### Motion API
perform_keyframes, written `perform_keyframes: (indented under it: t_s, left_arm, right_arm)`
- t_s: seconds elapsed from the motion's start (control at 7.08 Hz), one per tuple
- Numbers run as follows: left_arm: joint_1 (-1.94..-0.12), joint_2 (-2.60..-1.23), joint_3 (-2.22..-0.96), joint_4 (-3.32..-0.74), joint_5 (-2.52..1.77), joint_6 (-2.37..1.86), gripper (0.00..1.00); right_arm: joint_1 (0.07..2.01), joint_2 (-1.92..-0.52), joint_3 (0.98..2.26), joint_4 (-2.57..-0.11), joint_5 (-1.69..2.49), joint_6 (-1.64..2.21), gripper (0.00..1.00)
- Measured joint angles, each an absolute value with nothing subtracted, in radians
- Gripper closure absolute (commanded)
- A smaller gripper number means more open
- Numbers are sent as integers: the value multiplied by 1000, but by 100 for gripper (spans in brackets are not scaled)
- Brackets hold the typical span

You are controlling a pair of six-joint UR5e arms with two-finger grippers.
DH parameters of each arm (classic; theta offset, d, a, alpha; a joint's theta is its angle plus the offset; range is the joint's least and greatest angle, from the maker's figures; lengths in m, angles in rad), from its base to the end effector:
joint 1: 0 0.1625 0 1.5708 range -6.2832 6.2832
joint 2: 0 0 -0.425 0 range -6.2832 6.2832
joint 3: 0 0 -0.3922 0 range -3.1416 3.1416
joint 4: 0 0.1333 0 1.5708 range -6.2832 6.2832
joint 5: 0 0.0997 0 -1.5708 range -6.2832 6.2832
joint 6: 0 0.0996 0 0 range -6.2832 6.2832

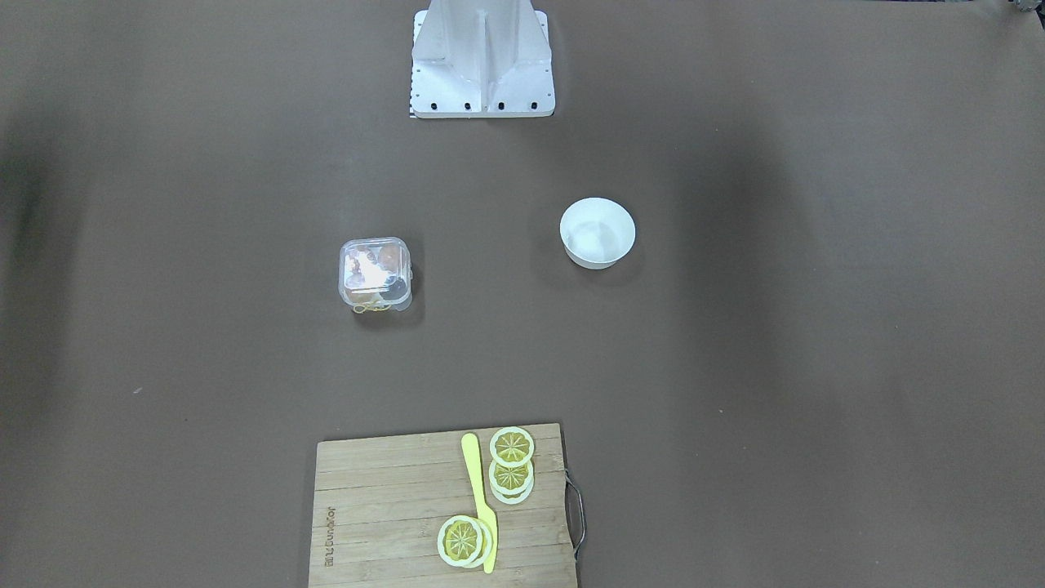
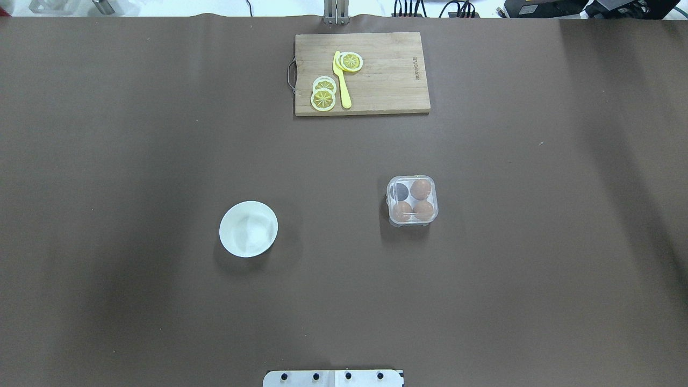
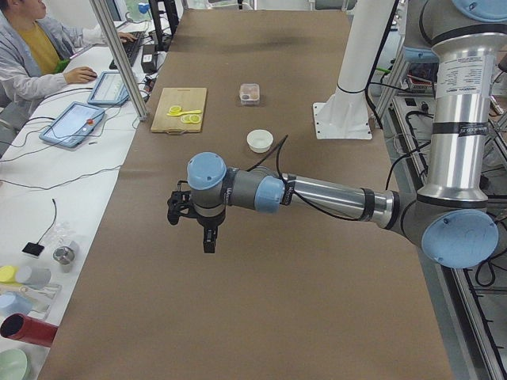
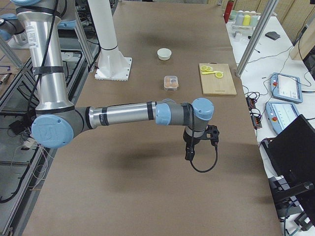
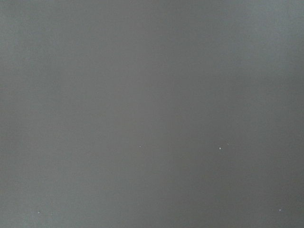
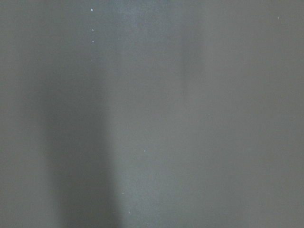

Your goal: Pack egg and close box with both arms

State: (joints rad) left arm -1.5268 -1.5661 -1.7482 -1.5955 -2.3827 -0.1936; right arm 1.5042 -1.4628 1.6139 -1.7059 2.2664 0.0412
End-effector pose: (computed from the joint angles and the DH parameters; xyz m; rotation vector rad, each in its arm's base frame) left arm -0.0392 -0.4978 0.5677 0.0892 0.8255 -0.0608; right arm 0.0338 -0.5379 0.6008 -0.0222 -0.6954 -0.0299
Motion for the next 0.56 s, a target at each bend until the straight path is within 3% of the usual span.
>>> perform_keyframes:
  t_s: [0.56]
  left_arm:
    - [-1528, -1553, -1758, -1595, -2360, -196, 1]
  right_arm:
    - [1505, -1463, 1619, -1706, 2261, 27, 0]
